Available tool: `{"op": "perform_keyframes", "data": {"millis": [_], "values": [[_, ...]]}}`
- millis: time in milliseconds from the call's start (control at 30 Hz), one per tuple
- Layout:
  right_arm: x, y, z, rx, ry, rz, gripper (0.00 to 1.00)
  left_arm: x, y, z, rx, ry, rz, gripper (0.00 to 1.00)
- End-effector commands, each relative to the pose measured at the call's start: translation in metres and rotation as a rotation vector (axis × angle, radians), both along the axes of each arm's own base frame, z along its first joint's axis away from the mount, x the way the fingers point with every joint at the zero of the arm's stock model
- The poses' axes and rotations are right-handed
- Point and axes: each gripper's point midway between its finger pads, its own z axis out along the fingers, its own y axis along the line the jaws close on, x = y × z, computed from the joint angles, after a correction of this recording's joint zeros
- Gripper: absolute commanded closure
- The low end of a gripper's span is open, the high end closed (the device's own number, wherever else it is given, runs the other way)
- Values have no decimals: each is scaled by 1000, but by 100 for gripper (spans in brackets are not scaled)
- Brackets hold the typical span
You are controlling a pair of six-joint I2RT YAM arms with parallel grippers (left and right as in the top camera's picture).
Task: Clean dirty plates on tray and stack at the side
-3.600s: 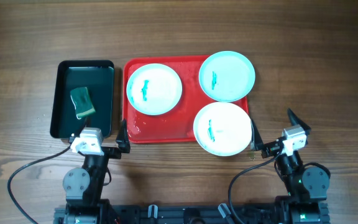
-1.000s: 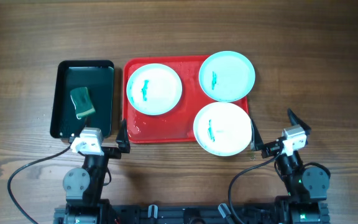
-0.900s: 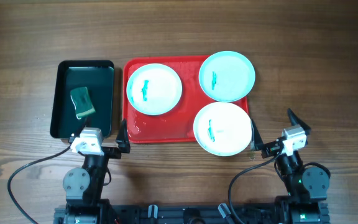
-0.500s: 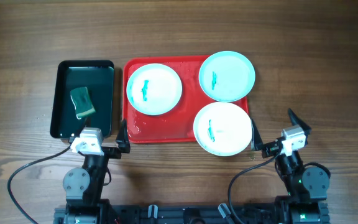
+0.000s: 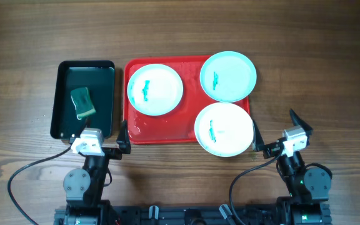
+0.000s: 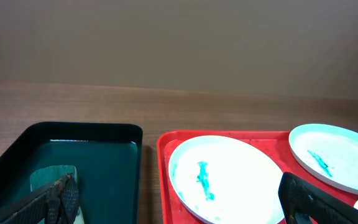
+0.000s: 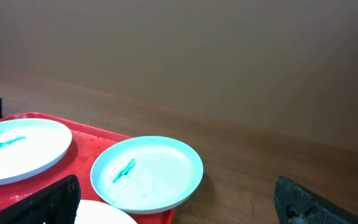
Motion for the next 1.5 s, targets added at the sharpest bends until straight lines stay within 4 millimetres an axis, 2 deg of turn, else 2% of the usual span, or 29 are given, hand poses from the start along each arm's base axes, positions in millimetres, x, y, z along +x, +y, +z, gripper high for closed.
{"op": "perform_keyframes", "data": {"millis": [0, 300, 433, 600, 800, 900, 1067, 1167, 1333, 1467], "values": [[1, -3, 0, -11, -2, -16, 0, 0, 3, -3, -12, 9, 17, 0], [1, -3, 1, -9, -8, -16, 0, 0, 4, -3, -12, 9, 19, 0], [0, -3, 6, -5, -29, -14, 0, 1, 12, -3, -8, 9, 68, 0], [-2, 1, 16, 99, -29, 10, 0, 0, 16, 5, -21, 3, 92, 0], [-8, 7, 59, 96, -86, 48, 0, -8, 25, 48, -32, 23, 144, 0], [-7, 15, 86, 92, -78, 100, 0, -13, 25, 85, -28, 68, 145, 0], [7, 29, 114, 94, 23, 184, 0, -16, 25, 124, -38, 199, 151, 0], [22, 38, 127, 104, 137, 237, 0, -14, 25, 136, -33, 326, 155, 0], [51, 56, 137, 139, 331, 345, 0, -2, 27, 138, -75, 563, 197, 0], [85, 64, 134, 182, 517, 388, 0, 13, 33, 134, -92, 768, 239, 0]]}}
